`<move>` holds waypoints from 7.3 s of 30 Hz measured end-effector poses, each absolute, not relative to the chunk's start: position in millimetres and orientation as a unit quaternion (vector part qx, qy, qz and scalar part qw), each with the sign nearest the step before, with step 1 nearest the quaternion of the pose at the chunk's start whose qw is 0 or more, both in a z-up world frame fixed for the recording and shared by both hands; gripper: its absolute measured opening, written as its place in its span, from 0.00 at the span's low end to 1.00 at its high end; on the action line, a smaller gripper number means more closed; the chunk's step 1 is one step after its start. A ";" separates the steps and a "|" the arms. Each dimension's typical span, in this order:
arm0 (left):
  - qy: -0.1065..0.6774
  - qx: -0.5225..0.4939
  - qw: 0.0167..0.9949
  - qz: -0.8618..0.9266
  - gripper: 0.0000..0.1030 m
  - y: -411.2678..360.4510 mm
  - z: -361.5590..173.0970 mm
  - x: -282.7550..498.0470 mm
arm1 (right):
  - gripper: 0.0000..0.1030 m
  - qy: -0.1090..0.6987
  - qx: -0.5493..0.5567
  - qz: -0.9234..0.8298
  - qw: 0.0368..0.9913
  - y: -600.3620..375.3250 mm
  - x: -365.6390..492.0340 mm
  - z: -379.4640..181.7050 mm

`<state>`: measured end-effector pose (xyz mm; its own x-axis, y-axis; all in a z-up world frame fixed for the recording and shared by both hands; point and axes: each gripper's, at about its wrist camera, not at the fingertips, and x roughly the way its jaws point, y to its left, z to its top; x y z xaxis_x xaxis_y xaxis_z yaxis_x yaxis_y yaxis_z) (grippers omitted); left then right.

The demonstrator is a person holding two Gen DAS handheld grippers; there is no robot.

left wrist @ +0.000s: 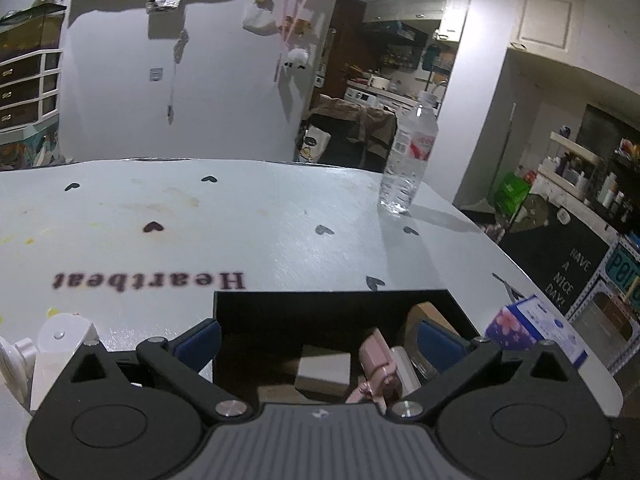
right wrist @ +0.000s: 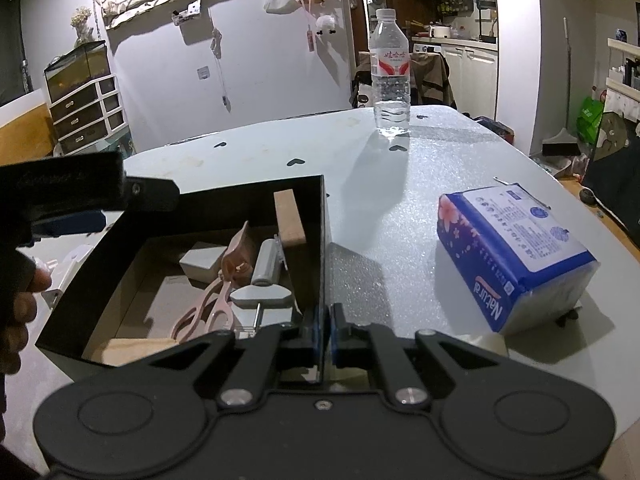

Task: Organize rigid objects
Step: 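Move the left tool out of the box to the white charger plug, then grasp the white charger plug with the left tool, then carry the white charger plug into the black box and open the left tool, then lift the open left tool out of the box, then move the open left tool to the beige tape roll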

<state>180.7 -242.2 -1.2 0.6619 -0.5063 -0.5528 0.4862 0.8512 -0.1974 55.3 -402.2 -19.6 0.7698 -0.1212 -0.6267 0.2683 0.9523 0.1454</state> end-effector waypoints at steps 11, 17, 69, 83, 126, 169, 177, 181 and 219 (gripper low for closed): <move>0.310 0.000 0.907 -0.285 1.00 -240.3 0.4 167.0 | 0.06 0.323 0.114 -0.105 0.934 -401.5 55.6 -19.2; 0.309 0.003 0.908 -0.282 1.00 -231.8 0.6 160.1 | 0.06 0.324 0.114 -0.110 0.933 -399.9 55.9 -19.5; 0.332 -0.041 0.938 -0.097 0.75 -98.0 -58.9 190.3 | 0.06 0.321 0.107 -0.113 0.934 -397.9 54.3 -19.3; 0.320 -0.005 0.945 -0.073 0.61 -122.0 -64.7 211.0 | 0.06 0.321 0.108 -0.113 0.934 -398.0 54.3 -19.3; 0.286 -0.063 0.931 -0.220 0.45 -191.7 4.9 157.4 | 0.05 0.324 0.112 -0.115 0.932 -398.3 56.4 -19.1; 0.305 0.013 0.923 -0.235 0.69 -219.8 -0.8 151.4 | 0.06 0.323 0.116 -0.111 0.933 -400.1 53.8 -19.2; 0.299 0.017 0.921 -0.248 0.82 -216.2 3.0 145.0 | 0.06 0.323 0.117 -0.111 0.933 -400.1 54.0 -19.6; 0.298 0.015 0.921 -0.249 0.93 -214.1 4.2 142.7 | 0.06 0.323 0.116 -0.111 0.933 -400.3 54.2 -20.0; 0.306 0.033 0.942 -0.135 1.00 -95.3 -18.2 187.2 | 0.06 0.325 0.113 -0.111 0.932 -400.9 55.3 -21.5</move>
<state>187.2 -95.3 -18.2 0.7764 -0.2330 -0.5855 0.2739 0.9616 -0.0194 55.3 -400.9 -21.5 0.7645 -0.1330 -0.6307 0.2797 0.9500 0.1387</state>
